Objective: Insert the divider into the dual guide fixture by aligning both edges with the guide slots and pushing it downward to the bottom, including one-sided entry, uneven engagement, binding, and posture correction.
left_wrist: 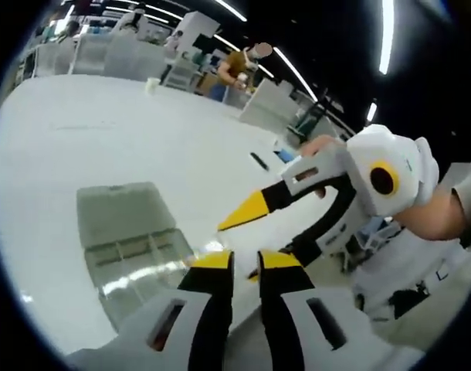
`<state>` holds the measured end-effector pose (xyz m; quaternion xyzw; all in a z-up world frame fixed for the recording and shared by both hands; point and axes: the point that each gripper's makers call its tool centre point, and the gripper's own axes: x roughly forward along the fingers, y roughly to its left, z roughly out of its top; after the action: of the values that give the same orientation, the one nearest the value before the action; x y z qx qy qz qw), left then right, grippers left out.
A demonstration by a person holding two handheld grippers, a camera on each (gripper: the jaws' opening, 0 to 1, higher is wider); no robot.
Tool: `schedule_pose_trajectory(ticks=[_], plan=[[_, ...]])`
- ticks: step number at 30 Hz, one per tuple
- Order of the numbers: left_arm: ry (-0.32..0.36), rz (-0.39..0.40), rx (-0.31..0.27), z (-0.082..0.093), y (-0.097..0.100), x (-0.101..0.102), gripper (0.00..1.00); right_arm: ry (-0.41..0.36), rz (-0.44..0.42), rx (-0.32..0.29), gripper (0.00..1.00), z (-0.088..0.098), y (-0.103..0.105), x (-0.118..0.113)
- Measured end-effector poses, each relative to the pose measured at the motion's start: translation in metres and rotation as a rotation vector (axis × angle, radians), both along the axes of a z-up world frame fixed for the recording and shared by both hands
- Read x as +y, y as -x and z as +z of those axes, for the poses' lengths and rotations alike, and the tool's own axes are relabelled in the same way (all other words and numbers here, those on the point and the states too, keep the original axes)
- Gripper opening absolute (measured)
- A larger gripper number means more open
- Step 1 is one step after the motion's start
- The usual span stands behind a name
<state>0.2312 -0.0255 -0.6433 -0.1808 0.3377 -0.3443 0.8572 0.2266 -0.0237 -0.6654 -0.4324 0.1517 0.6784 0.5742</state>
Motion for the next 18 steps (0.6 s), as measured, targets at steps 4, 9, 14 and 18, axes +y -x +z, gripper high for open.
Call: schedule_pose_trajectory(ticks=[4, 9, 14, 18], plan=[[0.009, 0.004, 0.007, 0.0006, -0.0003, 0.0002, 0.07, -0.002, 0.001, -0.004, 0.27, 0.0009, 0.0004, 0.0016], [0.005, 0.022, 0.003, 0.0, -0.0018, 0.0044, 0.09, -0.002, -0.003, -0.01, 0.27, 0.0014, -0.0012, 0.0023], [0.006, 0.039, 0.02, -0.0025, -0.0016, 0.008, 0.13, -0.009, -0.006, -0.014, 0.27, 0.0036, -0.0018, 0.0021], [0.01, 0.04, 0.035, -0.0047, -0.0005, 0.0078, 0.12, -0.016, -0.008, -0.017, 0.27, 0.007, -0.002, 0.0036]])
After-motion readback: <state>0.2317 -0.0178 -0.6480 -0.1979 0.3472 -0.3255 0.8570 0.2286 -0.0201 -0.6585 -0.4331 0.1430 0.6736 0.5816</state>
